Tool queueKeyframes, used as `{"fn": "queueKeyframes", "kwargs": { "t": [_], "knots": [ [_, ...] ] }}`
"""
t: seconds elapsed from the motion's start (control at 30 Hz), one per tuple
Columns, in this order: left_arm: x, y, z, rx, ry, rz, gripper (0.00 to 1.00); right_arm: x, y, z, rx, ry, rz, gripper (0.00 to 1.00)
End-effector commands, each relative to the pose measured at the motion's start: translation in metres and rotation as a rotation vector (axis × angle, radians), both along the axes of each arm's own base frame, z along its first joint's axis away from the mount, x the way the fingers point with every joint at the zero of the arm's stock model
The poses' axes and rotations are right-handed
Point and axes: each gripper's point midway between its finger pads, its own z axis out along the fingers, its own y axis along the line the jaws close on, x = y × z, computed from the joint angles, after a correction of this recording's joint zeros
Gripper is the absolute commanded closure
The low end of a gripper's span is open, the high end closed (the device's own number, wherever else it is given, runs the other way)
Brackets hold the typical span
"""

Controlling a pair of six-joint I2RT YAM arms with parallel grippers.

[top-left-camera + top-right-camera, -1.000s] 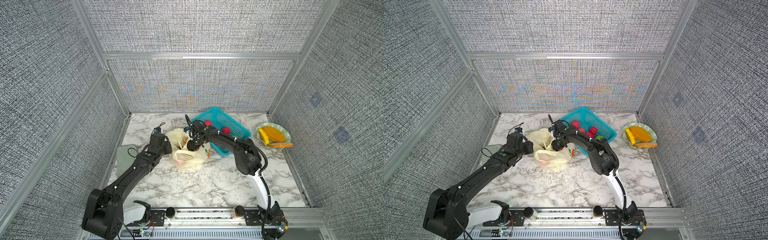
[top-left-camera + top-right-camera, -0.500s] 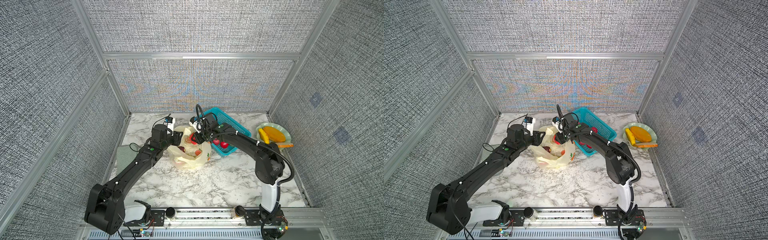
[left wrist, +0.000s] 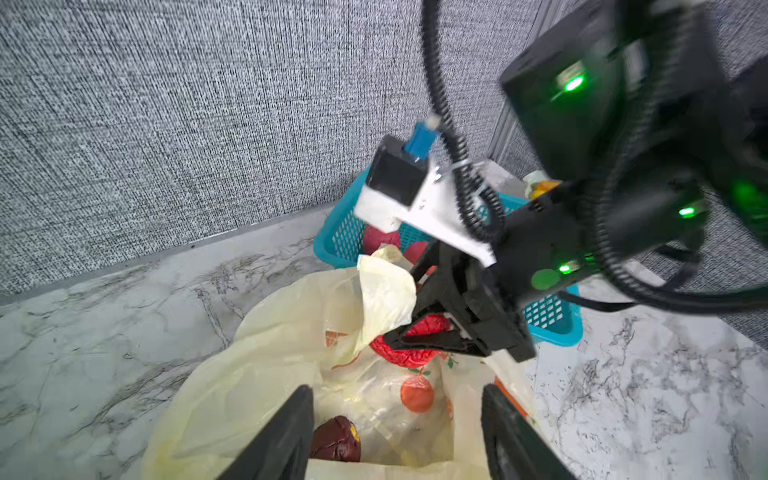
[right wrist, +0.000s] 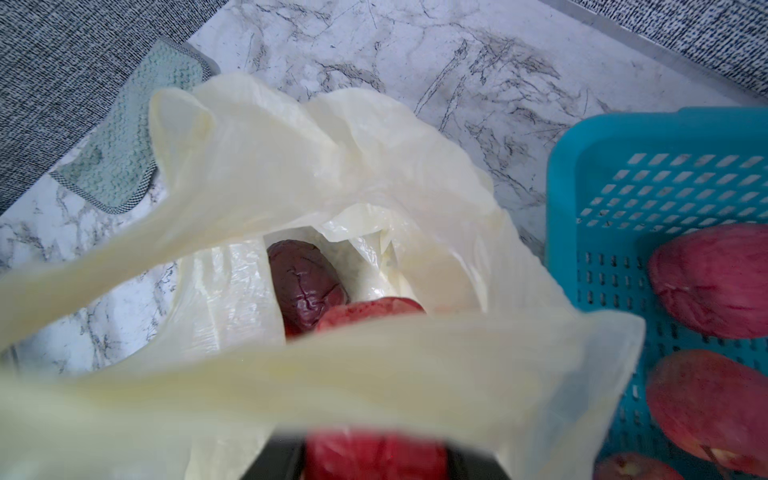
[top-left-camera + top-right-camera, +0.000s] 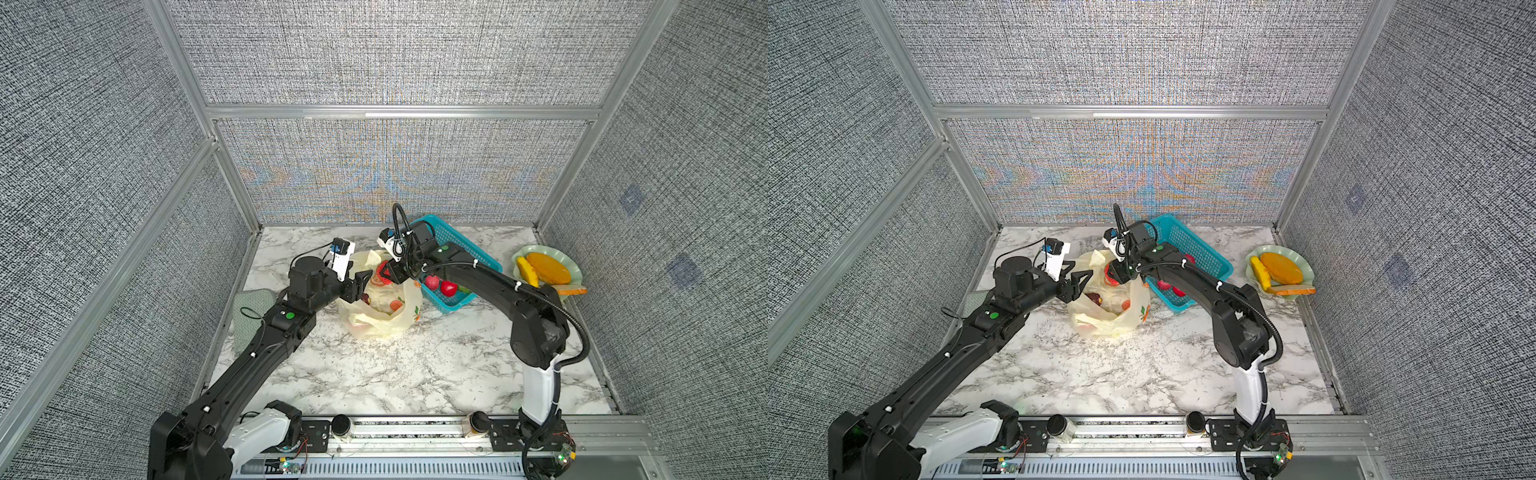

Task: Untie the knot of a plastic bag & take out the apple
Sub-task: Pick up the apple from the plastic bag, then place the apple in the basket.

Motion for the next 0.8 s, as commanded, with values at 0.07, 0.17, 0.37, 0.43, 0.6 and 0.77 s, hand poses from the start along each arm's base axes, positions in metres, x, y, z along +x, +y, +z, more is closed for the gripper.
{"fn": "queueKeyframes", "kwargs": {
  "t": [0.07, 0.17, 0.37, 0.43, 0.6, 0.77],
  "knots": [
    [0.027, 0.004, -0.003, 0.06, -0.029, 0.066, 0.32, -0.028, -0.005, 0.017, 0.028, 0.018, 0.073, 0.7],
    [0.038, -0.004, -0.005, 0.082, -0.033, 0.043, 0.31, -0.043, -0.01, 0.023, 0.03, 0.033, 0.107, 0.7],
    [0.057, -0.014, -0.019, 0.139, -0.003, 0.021, 0.32, -0.068, -0.032, 0.056, 0.084, 0.014, 0.112, 0.7],
    [0.062, -0.017, -0.027, 0.153, 0.015, 0.009, 0.33, -0.063, -0.052, 0.076, 0.109, -0.04, 0.035, 0.7],
    [0.077, -0.02, -0.034, 0.184, 0.024, 0.02, 0.96, -0.023, -0.119, 0.08, 0.056, -0.122, -0.235, 0.7],
    [0.099, -0.009, -0.039, 0.238, 0.057, 0.129, 1.0, 0.025, -0.17, 0.022, -0.149, -0.088, -0.443, 0.7]
  ]
}}
